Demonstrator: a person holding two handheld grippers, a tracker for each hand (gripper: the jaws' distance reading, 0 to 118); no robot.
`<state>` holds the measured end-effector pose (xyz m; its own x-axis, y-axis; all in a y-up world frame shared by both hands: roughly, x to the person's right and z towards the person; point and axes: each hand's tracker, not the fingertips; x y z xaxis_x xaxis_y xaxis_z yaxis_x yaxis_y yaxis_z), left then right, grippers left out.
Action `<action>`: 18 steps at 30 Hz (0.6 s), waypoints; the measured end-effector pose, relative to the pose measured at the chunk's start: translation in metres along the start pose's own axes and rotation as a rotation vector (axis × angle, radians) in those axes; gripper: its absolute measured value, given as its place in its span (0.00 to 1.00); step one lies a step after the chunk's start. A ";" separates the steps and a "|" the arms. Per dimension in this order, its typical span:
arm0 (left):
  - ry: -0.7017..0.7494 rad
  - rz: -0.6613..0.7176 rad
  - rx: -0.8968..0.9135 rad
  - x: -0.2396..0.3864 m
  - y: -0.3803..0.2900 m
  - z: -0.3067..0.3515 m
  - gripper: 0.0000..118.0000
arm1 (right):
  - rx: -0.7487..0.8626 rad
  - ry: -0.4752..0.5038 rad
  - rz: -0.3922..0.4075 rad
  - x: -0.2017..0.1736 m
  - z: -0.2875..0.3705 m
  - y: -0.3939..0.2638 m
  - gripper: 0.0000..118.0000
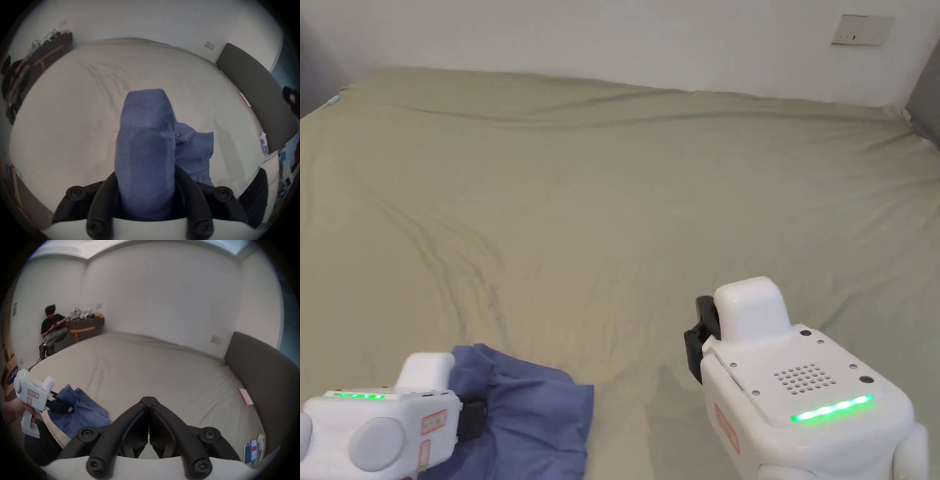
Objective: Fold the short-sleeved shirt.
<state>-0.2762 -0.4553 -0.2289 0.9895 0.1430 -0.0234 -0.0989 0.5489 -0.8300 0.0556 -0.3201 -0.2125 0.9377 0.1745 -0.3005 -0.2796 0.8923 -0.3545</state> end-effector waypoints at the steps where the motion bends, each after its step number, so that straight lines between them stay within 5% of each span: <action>1: 0.046 -0.017 0.004 -0.010 0.001 0.004 0.20 | 0.020 -0.010 0.001 -0.002 0.006 0.002 0.02; 18: 0.548 -0.135 -0.052 -0.199 -0.004 0.011 0.19 | 0.053 0.007 0.023 -0.070 0.009 0.018 0.02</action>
<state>-0.4738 -0.4773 -0.2146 0.9045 -0.3821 -0.1894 0.0243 0.4895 -0.8717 -0.0132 -0.3123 -0.1905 0.9296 0.1925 -0.3144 -0.2897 0.9089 -0.3001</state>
